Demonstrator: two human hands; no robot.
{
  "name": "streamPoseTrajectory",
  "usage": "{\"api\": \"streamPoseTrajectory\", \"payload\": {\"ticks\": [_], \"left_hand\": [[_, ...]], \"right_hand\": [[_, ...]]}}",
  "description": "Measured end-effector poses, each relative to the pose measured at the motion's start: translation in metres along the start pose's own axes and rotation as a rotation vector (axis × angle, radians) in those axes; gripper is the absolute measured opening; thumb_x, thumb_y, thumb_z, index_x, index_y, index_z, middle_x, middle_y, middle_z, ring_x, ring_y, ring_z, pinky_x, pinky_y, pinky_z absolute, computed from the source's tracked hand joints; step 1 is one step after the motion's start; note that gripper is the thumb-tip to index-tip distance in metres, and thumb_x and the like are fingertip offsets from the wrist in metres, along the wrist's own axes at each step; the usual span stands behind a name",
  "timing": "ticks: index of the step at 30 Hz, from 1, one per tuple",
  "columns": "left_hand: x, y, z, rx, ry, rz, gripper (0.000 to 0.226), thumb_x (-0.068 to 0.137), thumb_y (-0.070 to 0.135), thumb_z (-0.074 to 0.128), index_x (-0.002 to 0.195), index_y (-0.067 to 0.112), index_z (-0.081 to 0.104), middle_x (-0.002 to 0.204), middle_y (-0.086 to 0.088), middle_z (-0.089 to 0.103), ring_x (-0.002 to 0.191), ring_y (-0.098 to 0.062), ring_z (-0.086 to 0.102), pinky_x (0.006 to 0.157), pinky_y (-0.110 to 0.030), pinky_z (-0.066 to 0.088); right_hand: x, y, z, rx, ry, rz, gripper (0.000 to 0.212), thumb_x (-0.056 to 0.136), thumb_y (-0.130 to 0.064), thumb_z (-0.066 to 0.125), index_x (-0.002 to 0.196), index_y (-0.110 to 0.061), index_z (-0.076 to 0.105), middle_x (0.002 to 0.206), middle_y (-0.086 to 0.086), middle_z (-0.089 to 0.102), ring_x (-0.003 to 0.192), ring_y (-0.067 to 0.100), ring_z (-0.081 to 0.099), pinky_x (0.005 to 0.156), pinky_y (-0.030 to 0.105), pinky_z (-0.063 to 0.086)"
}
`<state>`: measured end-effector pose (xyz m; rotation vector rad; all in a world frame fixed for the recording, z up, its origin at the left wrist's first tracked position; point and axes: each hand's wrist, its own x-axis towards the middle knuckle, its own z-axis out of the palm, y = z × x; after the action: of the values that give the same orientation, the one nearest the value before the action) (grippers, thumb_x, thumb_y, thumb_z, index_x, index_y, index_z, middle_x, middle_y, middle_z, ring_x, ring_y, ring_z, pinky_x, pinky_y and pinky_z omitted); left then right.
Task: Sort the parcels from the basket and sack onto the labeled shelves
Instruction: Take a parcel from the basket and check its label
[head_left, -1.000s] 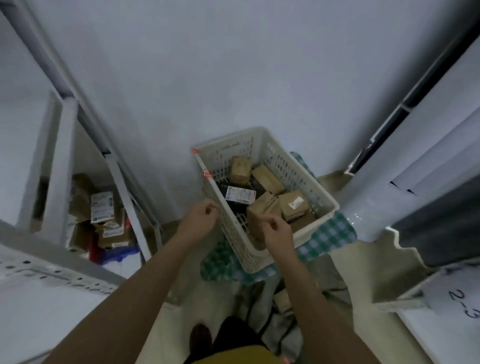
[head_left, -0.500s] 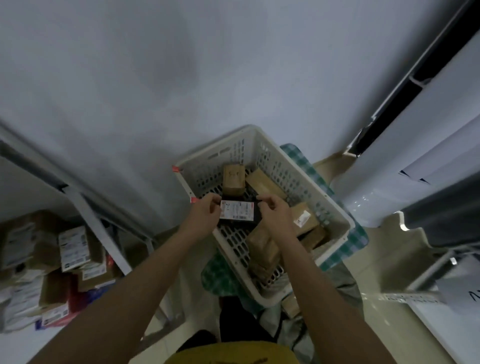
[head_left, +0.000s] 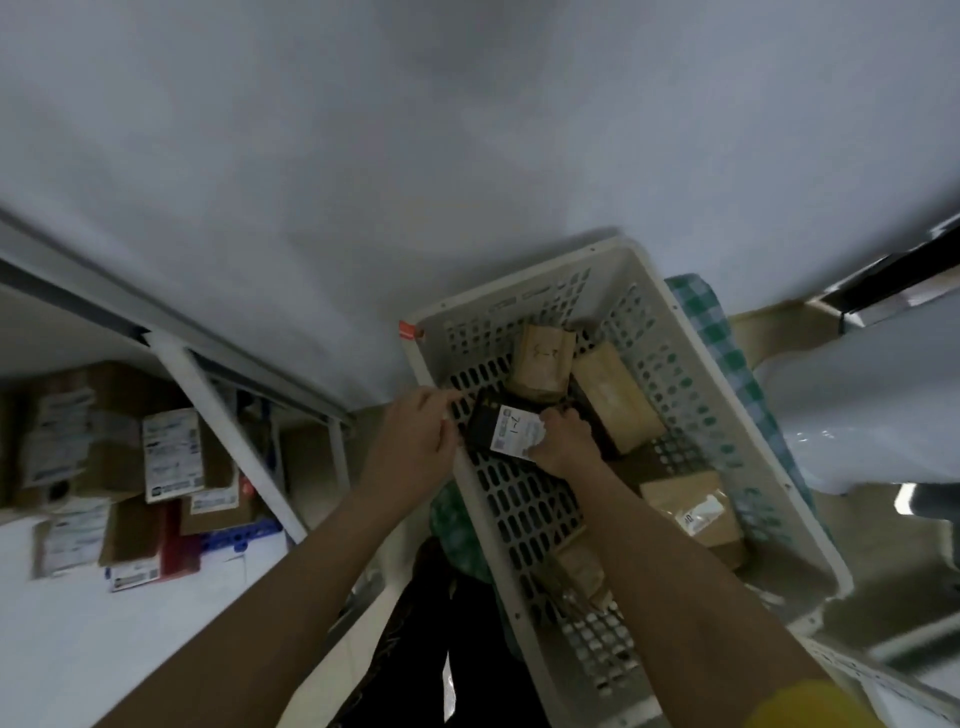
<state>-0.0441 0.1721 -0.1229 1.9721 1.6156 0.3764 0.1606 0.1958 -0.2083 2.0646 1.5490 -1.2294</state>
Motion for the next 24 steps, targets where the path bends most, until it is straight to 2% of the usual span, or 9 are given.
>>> {"api": "streamPoseTrajectory", "payload": {"ticks": [2, 4, 7, 11, 16, 19, 24], "left_hand": [[0.004, -0.008, 0.004, 0.061, -0.004, 0.008, 0.035, 0.089, 0.012, 0.045, 0.118, 0.004, 0.063, 0.11, -0.018, 0.057, 0.103, -0.037, 0.053, 0.087, -0.042, 0.044], [0.008, -0.018, 0.009, 0.104, -0.007, 0.022, 0.033, 0.088, 0.012, 0.048, 0.116, 0.002, 0.064, 0.112, -0.019, 0.057, 0.103, -0.039, 0.053, 0.088, -0.045, 0.045], [0.013, -0.031, 0.018, 0.125, 0.006, 0.058, 0.034, 0.088, 0.02, 0.05, 0.113, 0.003, 0.064, 0.111, -0.017, 0.059, 0.106, -0.031, 0.047, 0.092, -0.034, 0.037], [0.016, -0.039, 0.026, 0.112, 0.013, 0.051, 0.037, 0.088, 0.027, 0.047, 0.111, 0.004, 0.064, 0.111, -0.015, 0.058, 0.107, -0.025, 0.042, 0.092, -0.026, 0.03], [0.02, -0.038, 0.026, 0.084, 0.014, 0.018, 0.041, 0.091, 0.025, 0.038, 0.112, 0.002, 0.063, 0.11, -0.014, 0.058, 0.105, -0.029, 0.049, 0.092, -0.028, 0.031], [0.021, -0.036, 0.023, 0.082, 0.001, 0.001, 0.042, 0.092, 0.022, 0.034, 0.113, 0.001, 0.064, 0.109, -0.013, 0.06, 0.103, -0.033, 0.054, 0.092, -0.03, 0.034], [0.022, -0.037, 0.023, 0.078, -0.029, -0.008, 0.029, 0.091, 0.006, 0.051, 0.117, 0.002, 0.063, 0.113, -0.013, 0.061, 0.106, -0.032, 0.054, 0.095, -0.041, 0.042]], "right_hand": [[0.018, 0.001, 0.012, -0.086, 0.016, 0.0, 0.062, 0.098, -0.031, 0.053, 0.15, -0.014, 0.023, 0.154, 0.016, 0.02, 0.14, 0.039, 0.022, 0.11, 0.048, 0.033], [0.031, 0.006, 0.026, -0.225, 0.04, -0.025, 0.077, 0.093, -0.037, 0.062, 0.151, -0.013, 0.018, 0.155, 0.017, 0.019, 0.142, 0.037, 0.02, 0.111, 0.046, 0.031], [0.045, 0.011, 0.041, -0.404, 0.115, -0.001, 0.098, 0.083, -0.049, 0.071, 0.151, -0.009, 0.013, 0.153, 0.016, 0.022, 0.141, 0.034, 0.025, 0.111, 0.041, 0.032], [0.06, 0.013, 0.053, -0.485, 0.144, 0.05, 0.107, 0.078, -0.052, 0.074, 0.151, -0.008, 0.009, 0.154, 0.016, 0.021, 0.141, 0.033, 0.025, 0.112, 0.044, 0.03], [0.064, 0.011, 0.052, -0.447, 0.111, 0.077, 0.113, 0.075, -0.051, 0.078, 0.151, -0.009, 0.006, 0.156, 0.016, 0.017, 0.143, 0.033, 0.021, 0.111, 0.046, 0.031], [0.058, 0.01, 0.046, -0.383, 0.117, 0.062, 0.114, 0.071, -0.049, 0.082, 0.15, -0.007, 0.01, 0.153, 0.017, 0.021, 0.141, 0.035, 0.024, 0.11, 0.046, 0.034], [0.033, 0.01, 0.02, -0.264, 0.078, 0.029, 0.118, 0.072, -0.048, 0.082, 0.151, -0.005, 0.006, 0.153, 0.017, 0.018, 0.142, 0.037, 0.02, 0.113, 0.047, 0.031]]}}
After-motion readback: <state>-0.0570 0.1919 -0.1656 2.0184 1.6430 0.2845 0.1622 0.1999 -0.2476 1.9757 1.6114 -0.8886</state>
